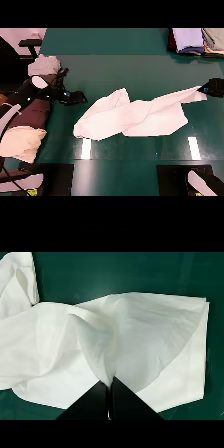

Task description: Fold the shirts.

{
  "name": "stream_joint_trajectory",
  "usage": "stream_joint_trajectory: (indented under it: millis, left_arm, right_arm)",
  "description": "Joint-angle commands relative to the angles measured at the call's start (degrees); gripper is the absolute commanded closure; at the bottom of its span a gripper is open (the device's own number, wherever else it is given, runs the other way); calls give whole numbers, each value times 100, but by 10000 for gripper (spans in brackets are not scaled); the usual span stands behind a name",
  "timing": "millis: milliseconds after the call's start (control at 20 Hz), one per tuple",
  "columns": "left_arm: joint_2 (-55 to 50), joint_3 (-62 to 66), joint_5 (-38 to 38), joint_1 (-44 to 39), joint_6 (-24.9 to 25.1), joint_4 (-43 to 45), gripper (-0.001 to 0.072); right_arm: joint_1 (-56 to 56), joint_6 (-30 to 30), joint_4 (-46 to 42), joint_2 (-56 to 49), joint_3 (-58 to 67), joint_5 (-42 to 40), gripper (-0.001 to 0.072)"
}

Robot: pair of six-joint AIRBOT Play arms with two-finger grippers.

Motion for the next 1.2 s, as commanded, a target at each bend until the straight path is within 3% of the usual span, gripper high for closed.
stream_joint_trajectory:
  millis: [0, 250, 300, 400, 450, 650, 900, 1150]
  left_arm:
    - [-433, -2, -409, -114, 334, -302, 50]
    - [-610, 20, -273, -632, 348, -363, 52]
    - [-610, 55, -291, -667, 348, -389, 152]
    - [-608, 223, -398, -667, 345, -389, 585]
    - [-588, 354, -446, -662, 345, -385, 683]
    - [72, 1279, -435, -662, 317, -225, 684]
    - [1657, 3289, -448, -662, 289, 450, 683]
    - [2951, 5077, -376, -662, 275, 544, 684]
  right_arm:
    - [0, 0, 0, -2, -2, -2, 696]
    - [0, 0, 0, -2, -2, -2, 696]
    - [0, 0, 0, -2, -2, -2, 696]
    - [0, 0, 0, -2, -2, -4, 696]
    - [0, 0, 0, -2, -2, -24, 696]
    - [0, -4, 2, -2, 595, -157, 696]
    - [0, -4, 0, -2, 2660, -24, 696]
    - [0, 2, -63, 0, 4723, 166, 696]
